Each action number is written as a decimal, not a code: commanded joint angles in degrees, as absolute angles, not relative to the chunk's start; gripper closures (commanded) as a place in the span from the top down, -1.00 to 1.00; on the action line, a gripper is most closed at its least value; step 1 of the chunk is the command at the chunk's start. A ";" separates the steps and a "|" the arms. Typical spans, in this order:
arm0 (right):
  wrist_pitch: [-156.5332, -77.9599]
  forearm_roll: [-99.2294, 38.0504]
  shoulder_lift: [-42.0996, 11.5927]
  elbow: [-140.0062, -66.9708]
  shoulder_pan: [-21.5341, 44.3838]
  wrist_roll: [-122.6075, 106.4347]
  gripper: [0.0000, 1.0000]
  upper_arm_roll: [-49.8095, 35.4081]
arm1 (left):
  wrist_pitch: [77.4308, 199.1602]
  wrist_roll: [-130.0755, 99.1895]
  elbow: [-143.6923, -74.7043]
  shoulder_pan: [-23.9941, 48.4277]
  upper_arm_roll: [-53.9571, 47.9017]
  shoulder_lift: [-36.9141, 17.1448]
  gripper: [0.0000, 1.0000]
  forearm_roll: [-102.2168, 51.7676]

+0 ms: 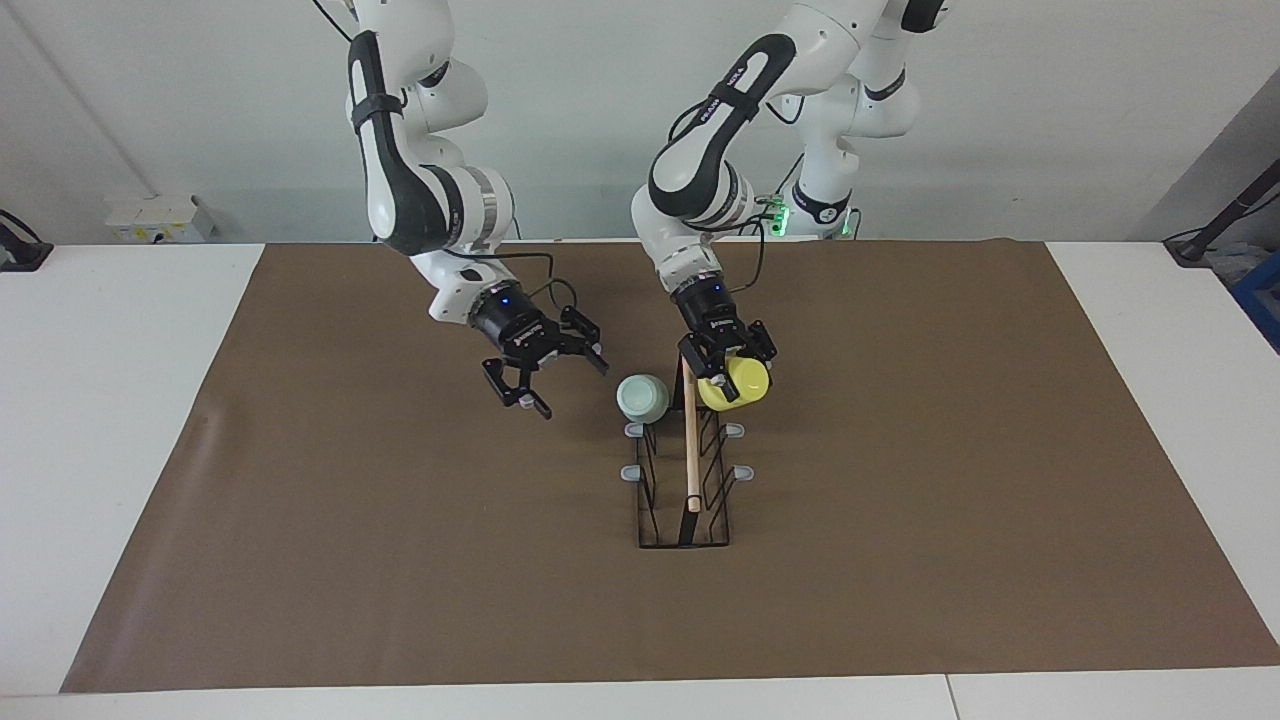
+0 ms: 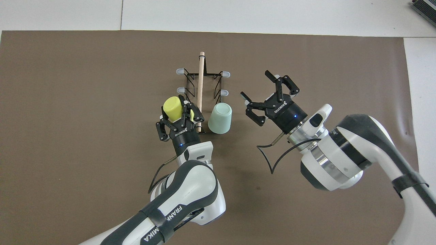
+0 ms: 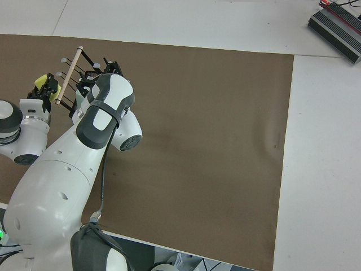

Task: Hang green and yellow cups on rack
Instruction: 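Open the right gripper and withdraw it from the green cup, then open the left gripper and withdraw it from the yellow cup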

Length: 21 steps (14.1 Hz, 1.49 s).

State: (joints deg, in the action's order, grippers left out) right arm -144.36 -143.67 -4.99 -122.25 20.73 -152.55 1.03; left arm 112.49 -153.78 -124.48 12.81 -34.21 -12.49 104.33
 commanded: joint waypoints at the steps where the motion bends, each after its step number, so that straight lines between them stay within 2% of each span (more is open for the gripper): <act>1: -145.20 -139.42 -2.99 -122.52 17.85 -150.04 1.00 0.53 | 112.06 -156.26 -124.81 12.66 -35.07 -12.66 -0.58 104.24; 2: -145.20 -136.44 -2.64 -122.43 16.71 -148.38 1.00 0.44 | 111.97 -156.53 -124.54 12.66 -35.07 -12.66 0.21 103.63; 3: -145.11 -133.01 -1.77 -122.43 15.57 -146.36 1.00 0.53 | 111.97 -156.53 -124.45 12.57 -35.07 -12.57 0.66 103.54; 4: -145.11 -129.15 -1.06 -122.43 14.43 -144.25 1.00 0.53 | 112.23 -156.62 -124.45 12.48 -35.07 -12.39 0.78 103.54; 5: -145.11 -124.85 -0.27 -122.43 13.37 -141.62 1.00 0.70 | 112.58 -156.53 -124.28 12.39 -35.16 -12.13 0.99 103.45; 8: -144.41 -111.57 1.58 -122.26 9.68 -134.67 1.00 0.97 | 115.22 -156.01 -124.19 11.95 -35.16 -9.85 1.00 102.40; 12: -141.95 -100.14 3.25 -121.91 6.16 -128.34 1.00 1.23 | 121.09 -152.51 -122.79 10.46 -34.02 -4.23 1.00 97.93; 14: -140.81 -91.89 3.43 -121.12 4.06 -124.56 1.00 1.32 | 124.96 -143.92 -121.04 10.63 -30.78 -3.17 1.00 93.37; 19: -132.37 -69.57 3.34 -117.16 -3.85 -113.23 1.00 1.32 | 134.71 -118.53 -114.97 10.55 -22.61 -2.90 1.00 82.11; 21: -132.36 -58.76 3.34 -116.90 -5.27 -107.87 1.00 1.41 | 140.68 -107.54 -114.26 10.55 -17.86 -2.81 1.00 77.90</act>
